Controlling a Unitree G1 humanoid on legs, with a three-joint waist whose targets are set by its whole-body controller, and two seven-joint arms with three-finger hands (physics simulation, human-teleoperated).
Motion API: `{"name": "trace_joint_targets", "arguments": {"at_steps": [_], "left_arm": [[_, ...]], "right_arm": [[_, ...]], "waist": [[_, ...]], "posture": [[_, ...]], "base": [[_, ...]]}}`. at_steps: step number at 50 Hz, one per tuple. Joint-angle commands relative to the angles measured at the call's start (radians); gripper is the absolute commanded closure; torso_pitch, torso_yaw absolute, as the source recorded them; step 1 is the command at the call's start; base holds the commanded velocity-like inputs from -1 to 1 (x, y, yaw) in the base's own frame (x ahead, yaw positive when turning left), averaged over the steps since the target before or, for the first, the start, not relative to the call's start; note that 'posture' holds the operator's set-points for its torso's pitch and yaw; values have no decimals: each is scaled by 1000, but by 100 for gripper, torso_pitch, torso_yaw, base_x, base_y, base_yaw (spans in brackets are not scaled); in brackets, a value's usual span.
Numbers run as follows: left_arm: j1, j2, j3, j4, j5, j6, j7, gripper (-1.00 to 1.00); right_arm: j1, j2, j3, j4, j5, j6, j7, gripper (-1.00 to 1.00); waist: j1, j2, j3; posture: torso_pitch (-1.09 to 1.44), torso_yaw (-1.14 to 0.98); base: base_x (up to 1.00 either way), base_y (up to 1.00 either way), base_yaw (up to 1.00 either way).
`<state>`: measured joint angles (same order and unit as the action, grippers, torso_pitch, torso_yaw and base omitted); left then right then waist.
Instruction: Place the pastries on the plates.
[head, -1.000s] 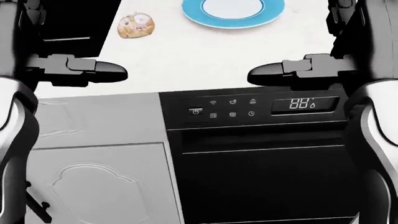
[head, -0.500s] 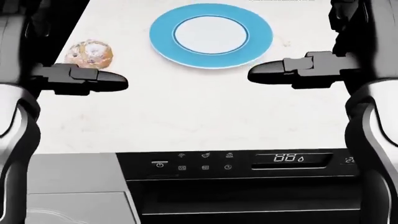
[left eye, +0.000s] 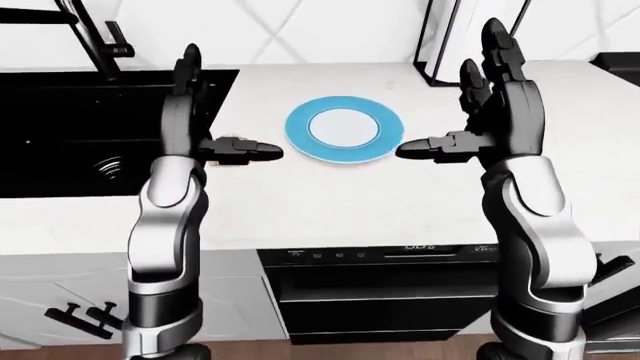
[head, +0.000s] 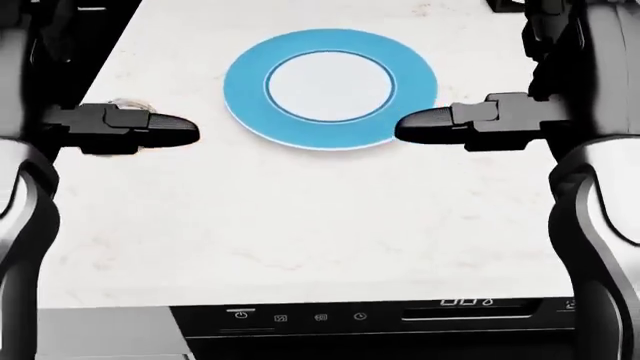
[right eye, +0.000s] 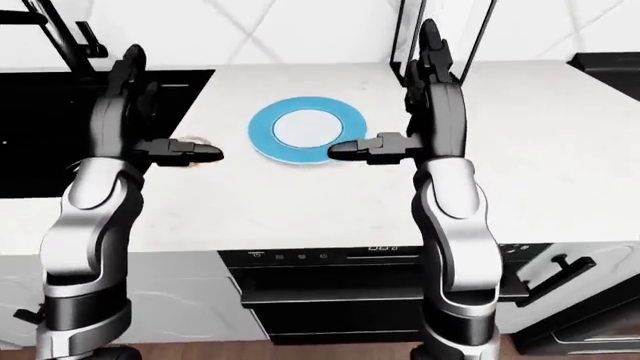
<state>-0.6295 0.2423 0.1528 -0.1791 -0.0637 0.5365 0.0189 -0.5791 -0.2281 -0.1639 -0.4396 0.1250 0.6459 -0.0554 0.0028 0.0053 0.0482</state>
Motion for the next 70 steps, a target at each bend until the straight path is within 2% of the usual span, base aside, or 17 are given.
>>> {"name": "trace_joint_targets", "arguments": {"at_steps": [1,2,5,8,10,12,13,14,16,17,18,24,42,51,58,63,70], "left_arm": [[-37,17,18,-55,3,-43,7,-100],[-34,19,18,-56,5,-44,5,-100],[-38,24,24,-60,2,-39,6,-100],[-33,23,22,-67,0,-35,8,-100],[-33,23,21,-67,4,-35,9,-100],[-39,22,19,-63,6,-34,8,-100],[-41,21,17,-57,8,-38,9,-100],[-39,21,17,-52,9,-43,7,-100],[-34,20,25,-50,3,-35,8,-100],[-34,21,24,-53,2,-34,9,-100],[-33,22,23,-58,1,-31,7,-100],[-19,30,22,-44,16,-48,-3,-100],[-21,46,30,2,41,-42,-66,-100],[-93,79,24,187,73,-98,-105,-100],[-208,105,7,427,107,-213,-142,-100],[-297,144,-12,643,174,-329,-184,-100],[-300,169,-17,660,251,-306,-262,-100]], "right_arm": [[-36,-5,-3,-48,1,-39,6,-100],[-35,-6,-2,-47,-2,-41,7,-100],[-35,-3,-3,-44,0,-47,7,-100],[-32,-1,-3,-37,1,-56,7,-100],[-28,-1,-6,-40,5,-56,8,-100],[-21,-3,-6,-41,3,-54,8,-100],[-20,-2,-6,-44,4,-62,9,-100],[-20,-1,-8,-48,6,-57,8,-100],[-19,-3,-9,-49,6,-63,5,-100],[-20,-2,-9,-49,7,-62,4,-100],[-23,-2,-8,-49,8,-60,2,-100],[-26,-1,-4,-37,8,-67,2,-100],[-20,4,-2,-31,8,-70,1,-100],[-14,3,-3,-34,8,-68,3,-100],[-22,-5,-8,-46,12,-50,1,-100],[-15,-3,-7,-42,7,-57,2,-100],[-4,-3,-10,-48,5,-57,4,-100]], "waist": [[2,-2,-38],[-3,2,-25],[-1,31,-17],[-2,28,-31],[-3,45,-29],[0,37,-36],[1,24,-16],[1,17,-26],[7,-20,-23],[14,-38,-31],[13,-17,-22],[2,-9,-32],[7,-9,-32],[13,-12,-36],[14,-13,-42],[11,-10,-48],[4,-5,-53]], "posture": [[0,0],[0,0],[0,0],[0,0],[0,0],[0,0],[0,0],[0,0],[0,0],[0,0],[0,0],[0,0],[0,0],[0,0],[0,0],[0,0],[0,0]], "base": [[20,0,0],[18,0,0],[18,0,0],[18,0,0],[18,0,0],[18,0,0],[1,0,0],[0,0,0],[0,0,0],[0,0,0],[0,0,0],[0,0,0],[0,0,0],[0,0,0],[0,0,0],[0,0,0],[0,0,0]]}}
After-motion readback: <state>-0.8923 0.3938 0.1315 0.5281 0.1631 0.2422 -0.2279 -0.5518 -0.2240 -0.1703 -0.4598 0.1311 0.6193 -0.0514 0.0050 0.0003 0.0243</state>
